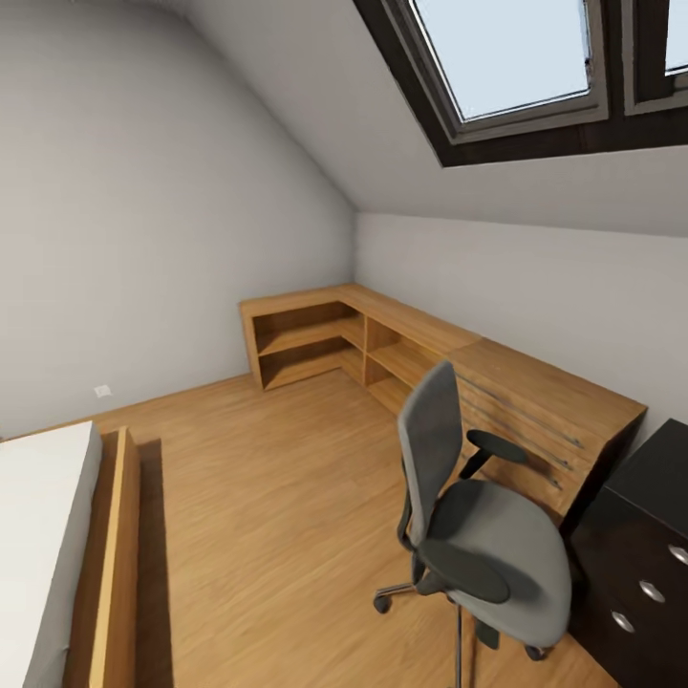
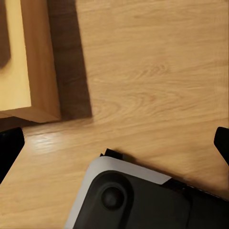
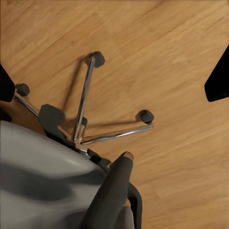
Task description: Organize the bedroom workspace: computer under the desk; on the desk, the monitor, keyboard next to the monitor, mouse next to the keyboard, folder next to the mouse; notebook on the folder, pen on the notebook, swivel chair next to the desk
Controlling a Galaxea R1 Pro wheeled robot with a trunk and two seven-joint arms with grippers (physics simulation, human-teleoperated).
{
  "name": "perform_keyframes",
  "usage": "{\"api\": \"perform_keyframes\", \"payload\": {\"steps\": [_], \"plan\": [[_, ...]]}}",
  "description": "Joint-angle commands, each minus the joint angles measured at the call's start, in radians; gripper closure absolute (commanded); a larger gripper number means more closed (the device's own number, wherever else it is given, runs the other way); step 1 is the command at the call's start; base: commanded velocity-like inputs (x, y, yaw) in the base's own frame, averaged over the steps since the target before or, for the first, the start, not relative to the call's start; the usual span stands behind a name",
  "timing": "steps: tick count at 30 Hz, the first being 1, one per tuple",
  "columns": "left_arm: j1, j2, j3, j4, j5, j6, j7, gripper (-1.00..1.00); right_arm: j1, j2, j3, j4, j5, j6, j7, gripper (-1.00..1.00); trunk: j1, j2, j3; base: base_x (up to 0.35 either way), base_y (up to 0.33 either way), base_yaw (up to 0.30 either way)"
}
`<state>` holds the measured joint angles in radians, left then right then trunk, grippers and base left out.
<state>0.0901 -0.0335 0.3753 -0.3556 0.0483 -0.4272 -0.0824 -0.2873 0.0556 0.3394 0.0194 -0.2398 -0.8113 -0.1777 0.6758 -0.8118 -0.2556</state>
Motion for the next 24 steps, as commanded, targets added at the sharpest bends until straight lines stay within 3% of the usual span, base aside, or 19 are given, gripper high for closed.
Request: {"api": "perform_keyframes", "payload": {"steps": [1, 10, 24], "plan": [[0.0, -0.001, 0.006, -0.002, 0.005, 0.001, -0.008, -1.0, -0.001, 0.001, 0.009, 0.002, -0.006, -0.003, -0.003, -1.0, 0.0, -0.001, 0.0, 0.002, 0.0, 0.226], [0.0, 0.0, 0.005, -0.002, 0.005, 0.001, -0.008, -1.0, -0.001, 0.001, 0.009, 0.002, -0.007, -0.004, -0.005, -1.0, 0.0, -0.001, 0.004, 0.001, 0.0, 0.252], [0.0, -0.003, 0.005, -0.002, 0.005, 0.001, -0.009, -1.0, -0.001, 0.003, 0.008, 0.002, -0.015, 0.001, -0.007, -1.0, 0.0, -0.001, 0.004, 0.0, 0.0, 0.115]]}}
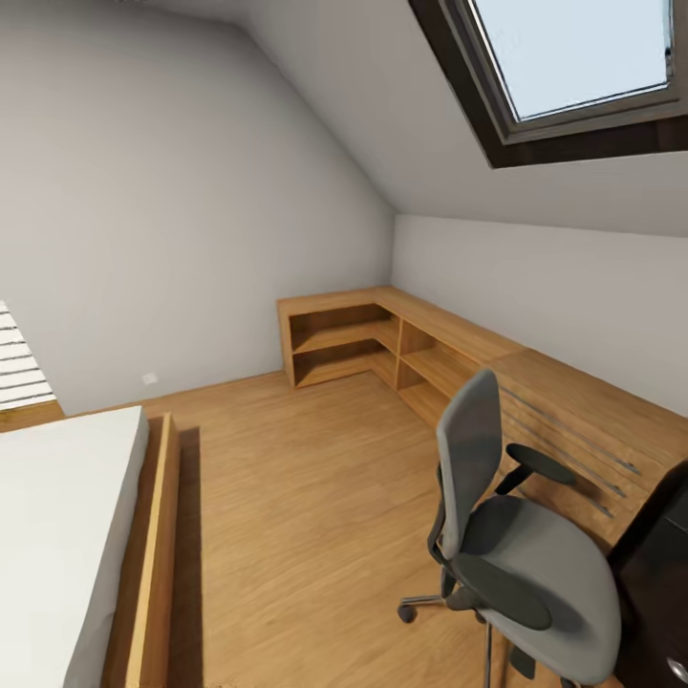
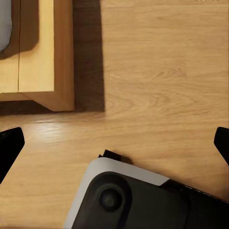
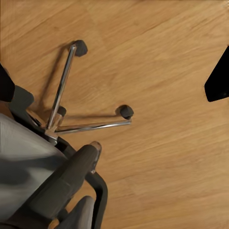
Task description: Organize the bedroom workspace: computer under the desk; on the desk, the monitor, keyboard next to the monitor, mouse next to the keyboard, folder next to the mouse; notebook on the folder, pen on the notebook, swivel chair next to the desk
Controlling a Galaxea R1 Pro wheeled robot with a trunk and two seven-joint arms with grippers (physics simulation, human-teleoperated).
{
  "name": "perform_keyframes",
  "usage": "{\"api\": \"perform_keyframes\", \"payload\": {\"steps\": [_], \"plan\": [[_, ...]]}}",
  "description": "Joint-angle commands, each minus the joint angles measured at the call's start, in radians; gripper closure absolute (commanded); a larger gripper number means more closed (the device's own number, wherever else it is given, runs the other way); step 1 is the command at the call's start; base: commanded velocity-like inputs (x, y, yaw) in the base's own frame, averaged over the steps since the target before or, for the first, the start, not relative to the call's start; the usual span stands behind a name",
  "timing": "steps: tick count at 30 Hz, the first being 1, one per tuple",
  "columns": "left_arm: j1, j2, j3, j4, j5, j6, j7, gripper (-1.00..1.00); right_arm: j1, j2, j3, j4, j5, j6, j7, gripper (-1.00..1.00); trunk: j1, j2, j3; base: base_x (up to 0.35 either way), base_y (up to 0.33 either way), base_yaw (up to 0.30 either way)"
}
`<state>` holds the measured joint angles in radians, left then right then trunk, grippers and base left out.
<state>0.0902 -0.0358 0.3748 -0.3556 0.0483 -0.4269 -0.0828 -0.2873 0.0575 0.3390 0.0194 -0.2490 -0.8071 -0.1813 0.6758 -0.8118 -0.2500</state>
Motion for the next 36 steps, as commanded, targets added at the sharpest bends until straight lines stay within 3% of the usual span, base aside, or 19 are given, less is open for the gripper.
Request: {"api": "perform_keyframes", "payload": {"steps": [1, 36], "plan": [[0.0, -0.002, 0.006, -0.002, 0.005, 0.0, -0.008, -1.0, -0.001, 0.001, 0.009, 0.002, -0.006, -0.003, -0.004, -1.0, 0.0, -0.001, -0.001, 0.0, 0.0, 0.246], [0.0, -0.006, 0.003, -0.002, 0.004, -0.001, -0.009, -1.0, -0.001, -0.001, 0.007, 0.002, -0.006, 0.003, -0.003, -1.0, 0.0, -0.001, -0.017, 0.025, -0.026, 0.267]]}}
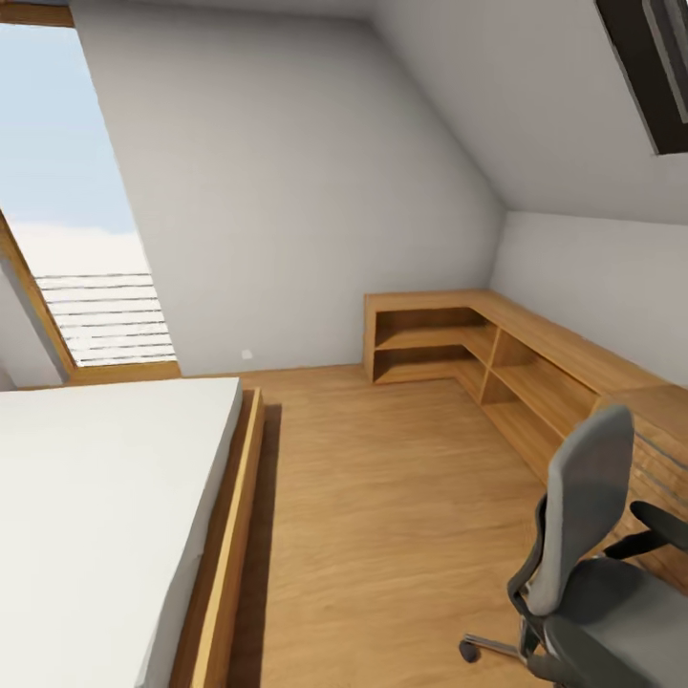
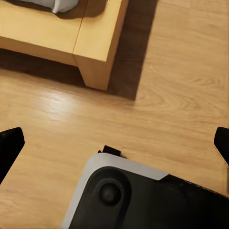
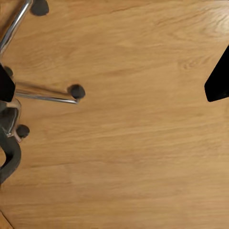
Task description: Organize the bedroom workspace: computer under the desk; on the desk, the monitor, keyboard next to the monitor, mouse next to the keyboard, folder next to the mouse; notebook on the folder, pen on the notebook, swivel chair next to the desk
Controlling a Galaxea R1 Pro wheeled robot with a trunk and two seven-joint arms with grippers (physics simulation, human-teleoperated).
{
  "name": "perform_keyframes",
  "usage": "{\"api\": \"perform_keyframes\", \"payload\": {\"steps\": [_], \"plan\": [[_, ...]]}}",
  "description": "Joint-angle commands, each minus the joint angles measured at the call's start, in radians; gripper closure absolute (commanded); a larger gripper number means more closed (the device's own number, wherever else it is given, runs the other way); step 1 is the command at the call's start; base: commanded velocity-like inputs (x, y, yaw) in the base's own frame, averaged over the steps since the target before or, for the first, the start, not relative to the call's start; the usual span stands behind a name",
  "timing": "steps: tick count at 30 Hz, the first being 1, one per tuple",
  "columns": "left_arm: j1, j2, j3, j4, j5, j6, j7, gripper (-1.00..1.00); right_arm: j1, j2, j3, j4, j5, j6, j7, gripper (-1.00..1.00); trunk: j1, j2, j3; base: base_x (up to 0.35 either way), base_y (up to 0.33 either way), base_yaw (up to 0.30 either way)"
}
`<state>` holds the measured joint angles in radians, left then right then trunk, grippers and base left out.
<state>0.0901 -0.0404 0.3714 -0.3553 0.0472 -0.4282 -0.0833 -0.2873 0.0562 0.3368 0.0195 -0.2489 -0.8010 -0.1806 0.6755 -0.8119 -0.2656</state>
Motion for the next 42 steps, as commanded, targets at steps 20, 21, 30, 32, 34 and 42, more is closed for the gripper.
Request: {"api": "perform_keyframes", "payload": {"steps": [20, 21, 30, 32, 34, 42], "plan": [[0.0, -0.001, -0.021, -0.002, 0.005, 0.0, -0.009, -1.0, -0.001, -0.023, 0.007, 0.003, -0.006, -0.003, 0.0, -1.0, 0.001, -0.001, -0.003, 0.271, -0.11, 0.033], [0.0, -0.001, -0.021, -0.002, 0.005, 0.0, -0.009, -1.0, -0.001, -0.023, 0.007, 0.003, -0.006, -0.002, 0.0, -1.0, 0.001, -0.001, -0.003, 0.279, -0.079, 0.0], [0.0, 0.0, -0.022, -0.002, 0.006, 0.002, -0.008, -1.0, -0.001, -0.022, 0.008, 0.004, -0.005, -0.001, 0.003, -1.0, 0.001, -0.001, -0.003, 0.146, -0.024, 0.0], [0.0, 0.0, -0.022, -0.002, 0.006, 0.002, -0.008, -1.0, -0.001, -0.022, 0.008, 0.004, -0.005, -0.002, 0.003, -1.0, 0.001, -0.001, -0.003, 0.021, -0.002, 0.0], [0.0, 0.0, -0.022, -0.002, 0.006, 0.002, -0.008, -1.0, -0.001, -0.022, 0.008, 0.004, -0.004, -0.002, 0.003, -1.0, 0.001, -0.001, -0.003, 0.012, -0.001, 0.0], [0.0, 0.001, -0.022, -0.002, 0.007, 0.002, -0.007, -1.0, -0.001, -0.015, 0.011, 0.002, -0.005, -0.003, 0.004, -1.0, 0.001, -0.001, -0.003, 0.003, 0.0, 0.0]]}}
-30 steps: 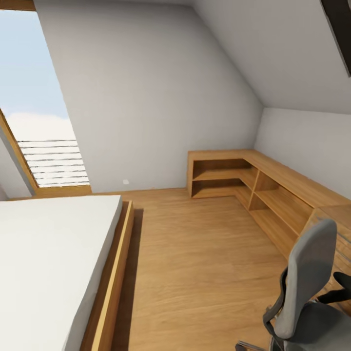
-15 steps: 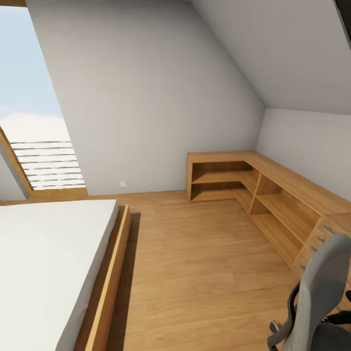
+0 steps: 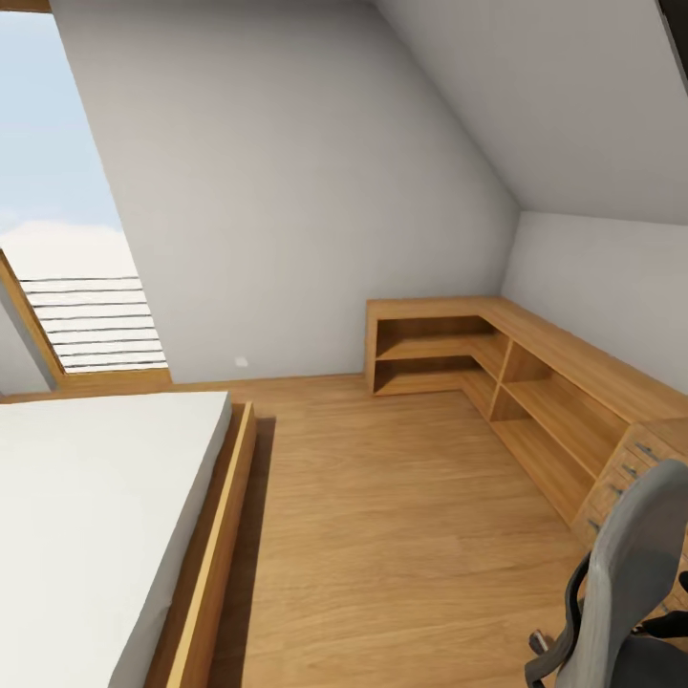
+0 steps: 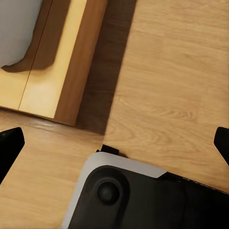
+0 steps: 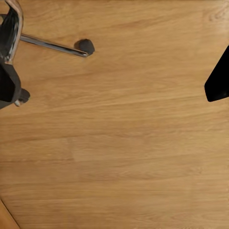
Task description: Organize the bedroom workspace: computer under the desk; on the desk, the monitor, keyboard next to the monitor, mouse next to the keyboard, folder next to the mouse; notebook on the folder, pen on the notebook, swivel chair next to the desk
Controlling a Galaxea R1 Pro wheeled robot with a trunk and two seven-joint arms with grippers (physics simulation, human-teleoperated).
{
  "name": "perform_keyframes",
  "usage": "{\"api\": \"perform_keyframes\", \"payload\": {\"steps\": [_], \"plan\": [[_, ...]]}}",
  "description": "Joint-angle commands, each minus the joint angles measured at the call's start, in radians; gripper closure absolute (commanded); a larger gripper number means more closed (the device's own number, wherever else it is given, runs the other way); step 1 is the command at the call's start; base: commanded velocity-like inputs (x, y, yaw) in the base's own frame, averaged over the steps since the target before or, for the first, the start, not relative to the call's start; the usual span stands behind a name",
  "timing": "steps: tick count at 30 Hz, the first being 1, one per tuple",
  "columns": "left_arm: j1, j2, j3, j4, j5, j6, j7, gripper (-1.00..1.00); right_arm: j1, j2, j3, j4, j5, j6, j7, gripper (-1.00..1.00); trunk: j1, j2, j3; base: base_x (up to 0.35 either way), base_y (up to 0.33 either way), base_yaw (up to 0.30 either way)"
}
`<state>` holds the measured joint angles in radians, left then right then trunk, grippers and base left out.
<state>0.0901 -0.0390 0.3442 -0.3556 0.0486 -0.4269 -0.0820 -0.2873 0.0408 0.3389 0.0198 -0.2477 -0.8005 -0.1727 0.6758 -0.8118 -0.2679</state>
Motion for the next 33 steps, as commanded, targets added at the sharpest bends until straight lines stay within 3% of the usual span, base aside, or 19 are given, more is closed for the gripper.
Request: {"api": "perform_keyframes", "payload": {"steps": [1, 7, 19, 33], "plan": [[0.0, -0.001, 0.006, -0.002, 0.005, 0.0, -0.009, -1.0, -0.001, 0.003, 0.009, 0.002, -0.007, -0.004, -0.004, -1.0, 0.0, -0.001, -0.001, 0.0, 0.0, 0.0], [0.0, -0.001, 0.006, -0.002, 0.005, 0.0, -0.009, -1.0, -0.001, 0.007, 0.007, 0.002, -0.01, -0.004, -0.006, -1.0, 0.0, -0.001, -0.001, 0.0, 0.0, 0.091], [0.0, -0.001, 0.006, -0.002, 0.005, 0.0, -0.009, -1.0, -0.001, 0.006, 0.005, 0.0, -0.01, -0.005, -0.007, -1.0, 0.0, -0.001, -0.001, 0.012, 0.0, 0.243], [0.0, -0.001, 0.005, -0.002, 0.005, 0.0, -0.01, -1.0, -0.001, 0.002, 0.006, 0.0, -0.007, -0.005, -0.005, -1.0, 0.0, -0.001, -0.001, 0.291, 0.0, 0.076]]}}
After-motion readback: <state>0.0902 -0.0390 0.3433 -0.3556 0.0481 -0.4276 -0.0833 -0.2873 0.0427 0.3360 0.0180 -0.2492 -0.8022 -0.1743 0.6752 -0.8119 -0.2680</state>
